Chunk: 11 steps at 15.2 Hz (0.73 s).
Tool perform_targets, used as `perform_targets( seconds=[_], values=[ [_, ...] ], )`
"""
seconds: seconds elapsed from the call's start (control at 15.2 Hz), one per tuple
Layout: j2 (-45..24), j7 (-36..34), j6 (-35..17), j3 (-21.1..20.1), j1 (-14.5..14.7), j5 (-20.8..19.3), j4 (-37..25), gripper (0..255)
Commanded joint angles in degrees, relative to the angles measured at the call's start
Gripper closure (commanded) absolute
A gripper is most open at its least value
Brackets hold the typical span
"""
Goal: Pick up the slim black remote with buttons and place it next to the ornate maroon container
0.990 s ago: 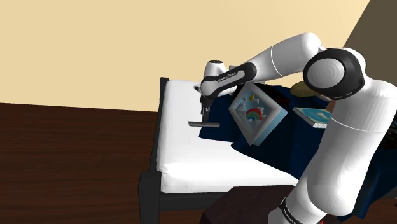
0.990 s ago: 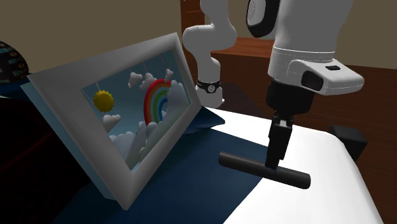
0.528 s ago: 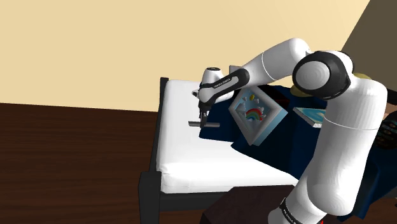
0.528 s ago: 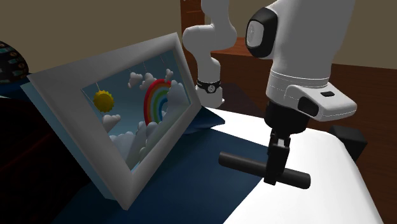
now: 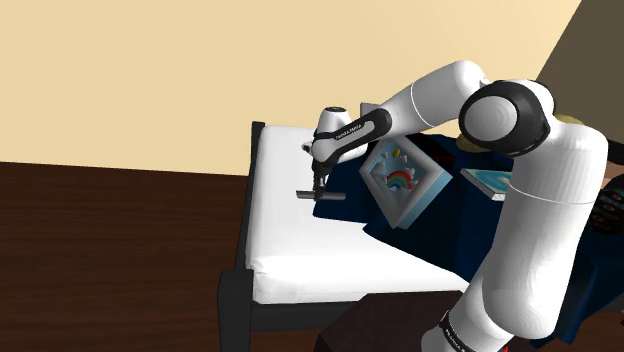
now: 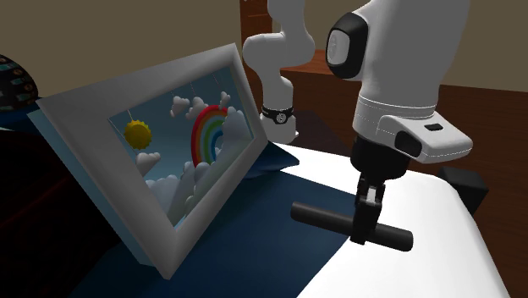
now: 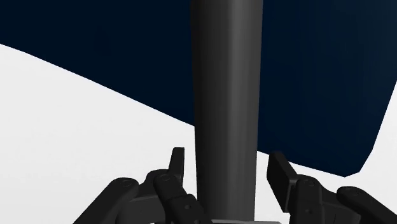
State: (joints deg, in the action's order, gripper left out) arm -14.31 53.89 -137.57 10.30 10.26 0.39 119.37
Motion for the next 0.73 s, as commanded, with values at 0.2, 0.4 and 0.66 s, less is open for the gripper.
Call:
perform_targets(
  seconds=[0.2,0.4,0.66],
  values=[
    [0.0,0.0,0.0,0.0,0.0,0.0,0.0,255],
    [0.0,0.0,0.0,0.0,0.0,0.0,0.0,255],
    [1.0,-0.1,1.3,0.1,0.1,-0.2,-0.4,255]
  ],
)
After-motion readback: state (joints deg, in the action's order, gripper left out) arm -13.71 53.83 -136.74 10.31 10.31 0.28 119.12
